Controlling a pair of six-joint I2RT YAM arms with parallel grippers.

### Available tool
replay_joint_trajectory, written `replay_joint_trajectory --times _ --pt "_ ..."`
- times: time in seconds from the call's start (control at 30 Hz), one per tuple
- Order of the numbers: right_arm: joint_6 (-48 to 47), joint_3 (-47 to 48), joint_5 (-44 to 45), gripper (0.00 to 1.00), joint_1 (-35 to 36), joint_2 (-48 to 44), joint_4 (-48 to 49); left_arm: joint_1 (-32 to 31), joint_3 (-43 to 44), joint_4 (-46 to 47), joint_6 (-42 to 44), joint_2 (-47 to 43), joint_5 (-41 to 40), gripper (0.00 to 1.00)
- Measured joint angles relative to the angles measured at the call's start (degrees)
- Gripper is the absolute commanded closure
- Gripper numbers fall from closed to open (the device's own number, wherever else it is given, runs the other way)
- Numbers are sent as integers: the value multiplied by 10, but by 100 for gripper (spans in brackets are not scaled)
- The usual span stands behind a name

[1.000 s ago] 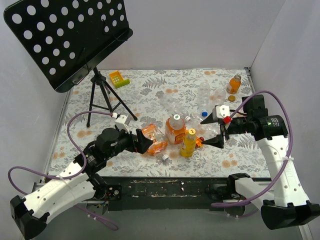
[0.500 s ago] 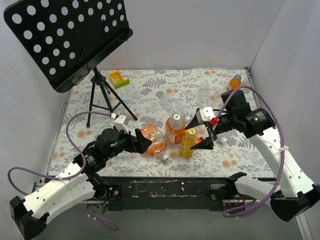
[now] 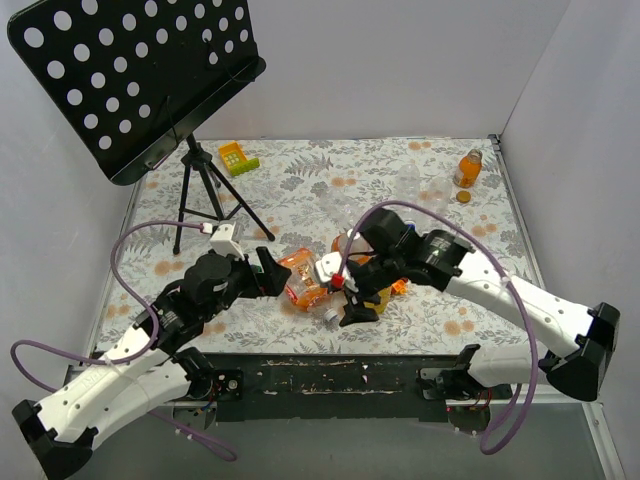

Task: Unscrew the bottle caps
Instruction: Pick up the plastic bottle at the center of the board.

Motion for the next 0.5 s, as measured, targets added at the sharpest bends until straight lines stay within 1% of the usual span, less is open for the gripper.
replay_joint_trajectory --times 0.27,0.37,0.43,0.5 --pt "141 -124 171 21 99 42 120 0 14 -48 -26 -39 -58 2" --pt "198 -159 253 18 128 58 166 0 14 -59 -33 -58 -69 2" --pt "240 -180 315 14 142 64 195 0 14 -64 -38 -68 -73 2" --pt "286 -194 370 12 147 64 219 0 14 -69 -42 -76 -77 2"
